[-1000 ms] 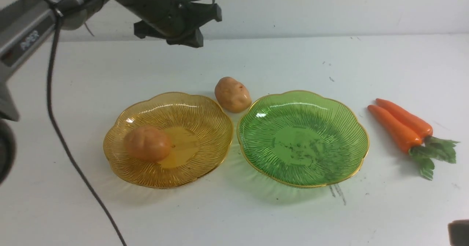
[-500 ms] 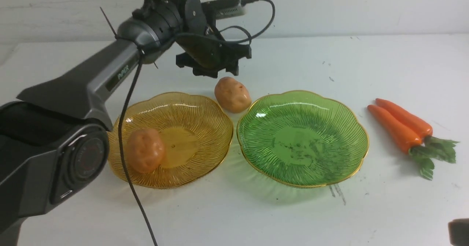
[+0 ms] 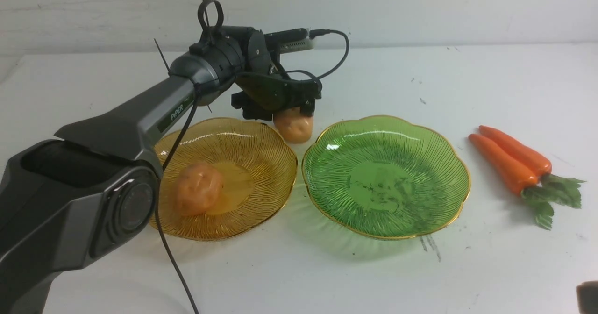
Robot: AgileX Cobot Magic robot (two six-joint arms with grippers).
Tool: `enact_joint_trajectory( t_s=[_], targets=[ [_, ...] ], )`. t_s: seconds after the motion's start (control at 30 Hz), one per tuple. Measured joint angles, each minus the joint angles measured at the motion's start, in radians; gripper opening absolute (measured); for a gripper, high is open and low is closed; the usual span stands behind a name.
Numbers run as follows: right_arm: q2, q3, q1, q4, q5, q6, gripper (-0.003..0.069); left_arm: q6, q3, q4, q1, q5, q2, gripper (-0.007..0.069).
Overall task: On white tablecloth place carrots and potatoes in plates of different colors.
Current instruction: 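Put the potatoes from the left side into the left plate with the left gripper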
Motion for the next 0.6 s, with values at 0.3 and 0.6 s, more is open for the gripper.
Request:
enact_joint_trajectory(
  t_s=[0.3, 0.6],
  targets=[
    [0.003, -0.002, 0.000, -0.019, -0.031, 0.045, -0.0015, 0.045, -0.078, 0.010, 0.000, 0.044, -0.056, 0.0417],
    [0.037, -0.009, 0.000, -0.017, -0.053, 0.089, -0.0015, 0.219, -0.079, 0.270, 0.003, 0.464, -0.334, 0.0414]
  ],
)
